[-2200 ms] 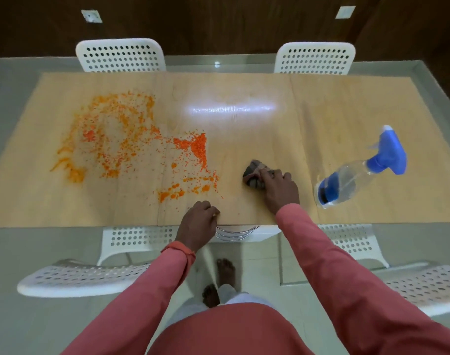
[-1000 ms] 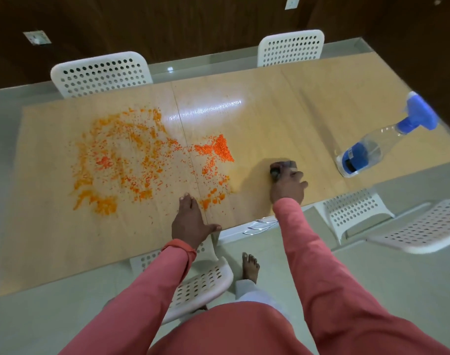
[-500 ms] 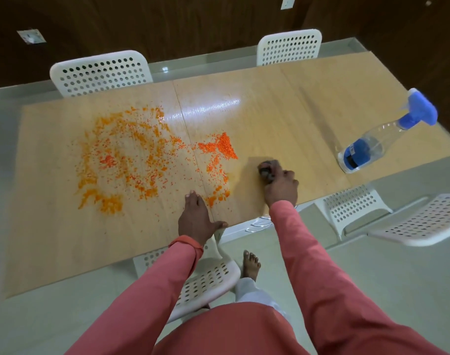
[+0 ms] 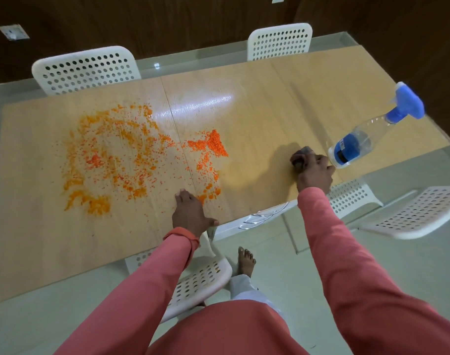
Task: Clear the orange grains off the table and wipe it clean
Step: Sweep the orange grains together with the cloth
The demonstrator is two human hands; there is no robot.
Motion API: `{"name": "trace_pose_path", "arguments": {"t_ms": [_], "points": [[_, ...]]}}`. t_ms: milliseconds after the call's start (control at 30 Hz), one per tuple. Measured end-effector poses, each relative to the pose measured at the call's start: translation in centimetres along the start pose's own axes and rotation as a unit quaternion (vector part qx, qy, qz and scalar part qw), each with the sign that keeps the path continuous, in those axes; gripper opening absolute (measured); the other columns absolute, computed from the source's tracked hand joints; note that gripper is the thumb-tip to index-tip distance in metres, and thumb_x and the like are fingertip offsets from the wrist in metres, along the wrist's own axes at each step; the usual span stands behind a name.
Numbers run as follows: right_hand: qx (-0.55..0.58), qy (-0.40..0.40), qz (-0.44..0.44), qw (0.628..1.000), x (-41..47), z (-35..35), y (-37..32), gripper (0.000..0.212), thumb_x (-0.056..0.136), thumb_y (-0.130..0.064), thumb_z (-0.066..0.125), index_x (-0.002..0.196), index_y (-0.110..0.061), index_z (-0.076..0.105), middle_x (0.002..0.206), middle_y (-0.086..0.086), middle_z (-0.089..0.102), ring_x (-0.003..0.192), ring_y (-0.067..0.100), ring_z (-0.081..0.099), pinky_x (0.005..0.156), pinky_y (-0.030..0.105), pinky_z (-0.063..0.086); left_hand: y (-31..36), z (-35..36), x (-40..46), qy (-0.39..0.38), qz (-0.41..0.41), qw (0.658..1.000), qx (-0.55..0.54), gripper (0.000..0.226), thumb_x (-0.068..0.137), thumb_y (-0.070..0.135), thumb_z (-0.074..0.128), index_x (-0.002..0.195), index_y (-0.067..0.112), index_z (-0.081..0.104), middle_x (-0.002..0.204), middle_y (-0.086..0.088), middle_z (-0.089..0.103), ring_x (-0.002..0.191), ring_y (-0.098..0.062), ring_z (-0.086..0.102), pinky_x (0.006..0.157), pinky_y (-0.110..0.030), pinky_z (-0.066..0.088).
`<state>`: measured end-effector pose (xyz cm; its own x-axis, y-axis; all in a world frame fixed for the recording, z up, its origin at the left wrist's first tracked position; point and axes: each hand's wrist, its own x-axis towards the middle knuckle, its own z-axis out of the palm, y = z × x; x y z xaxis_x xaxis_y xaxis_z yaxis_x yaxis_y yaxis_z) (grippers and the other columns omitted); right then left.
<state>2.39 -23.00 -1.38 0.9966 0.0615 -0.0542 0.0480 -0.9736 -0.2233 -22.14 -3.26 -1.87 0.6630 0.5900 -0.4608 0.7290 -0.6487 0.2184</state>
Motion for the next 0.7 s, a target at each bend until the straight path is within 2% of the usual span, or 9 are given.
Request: {"name": "trace_pose_path", "arguments": {"t_ms": [167, 367, 467, 567, 633, 700], "points": [[0.0, -0.005, 0.037, 0.999, 1.5, 0.8, 2.6, 0.038, 0.102, -0.011, 0.042, 0.138, -0.021, 0.048, 0.141, 0.012, 0.04, 0.12, 0.042, 0.042, 0.103, 0.056, 0.041, 0.0, 0.2, 0.4, -0.001, -0.004, 1.0, 0.0, 0.117, 0.067, 0.06, 0.077, 0.146, -0.008, 0.024, 0.159, -0.018, 0.011, 0.148, -0.033, 0.006, 0.111, -0.044, 0.037], [0.02, -0.059, 0.055, 0.997, 0.7, 1.2, 1.9, 0.044, 0.101, -0.011, 0.045, 0.142, -0.026, 0.042, 0.142, 0.007, 0.04, 0.123, 0.036, 0.043, 0.095, 0.06, 0.046, 0.2, 0.2, 0.7, -0.002, -0.01, 1.0, 0.011, 0.114, 0.066, 0.06, 0.078, 0.144, -0.009, 0.03, 0.158, -0.019, 0.012, 0.148, -0.034, 0.009, 0.109, -0.044, 0.038], [0.028, -0.083, 0.012, 0.996, -1.8, 1.6, -0.8, 0.042, 0.099, -0.011, 0.042, 0.14, -0.022, 0.044, 0.139, 0.012, 0.042, 0.121, 0.039, 0.044, 0.094, 0.056, 0.048, 0.4, 0.2, 0.8, -0.001, -0.009, 1.0, 0.017, 0.11, 0.065, 0.059, 0.079, 0.14, -0.008, 0.036, 0.156, -0.02, 0.016, 0.146, -0.035, 0.013, 0.108, -0.044, 0.041], [0.072, -0.113, -0.071, 0.988, -5.9, 2.7, -4.8, 0.044, 0.095, -0.009, 0.042, 0.138, -0.022, 0.048, 0.138, 0.014, 0.045, 0.116, 0.038, 0.049, 0.095, 0.049, 0.049, 0.4, 0.2, 0.7, 0.0, -0.009, 1.0, 0.021, 0.105, 0.065, 0.059, 0.08, 0.138, -0.006, 0.041, 0.155, -0.021, 0.018, 0.145, -0.036, 0.015, 0.107, -0.044, 0.042], [0.125, -0.139, -0.121, 0.975, -7.9, 2.8, -7.2, 0.053, 0.09, -0.003, 0.045, 0.139, -0.022, 0.052, 0.138, 0.015, 0.048, 0.116, 0.039, 0.053, 0.097, 0.041, 0.047, 0.4, 0.2, 0.7, 0.003, -0.006, 1.0, 0.017, 0.107, 0.066, 0.059, 0.079, 0.14, -0.006, 0.038, 0.156, -0.02, 0.017, 0.145, -0.035, 0.014, 0.108, -0.044, 0.041], [0.189, -0.156, -0.111, 0.963, -8.2, 2.2, -8.5, 0.058, 0.086, 0.002, 0.047, 0.14, -0.02, 0.054, 0.137, 0.015, 0.05, 0.117, 0.038, 0.055, 0.098, 0.036, 0.044, 0.2, 0.3, 0.5, 0.005, -0.003, 1.0, 0.002, 0.112, 0.066, 0.058, 0.079, 0.144, -0.006, 0.031, 0.158, -0.019, 0.013, 0.147, -0.034, 0.01, 0.11, -0.044, 0.037]]}}
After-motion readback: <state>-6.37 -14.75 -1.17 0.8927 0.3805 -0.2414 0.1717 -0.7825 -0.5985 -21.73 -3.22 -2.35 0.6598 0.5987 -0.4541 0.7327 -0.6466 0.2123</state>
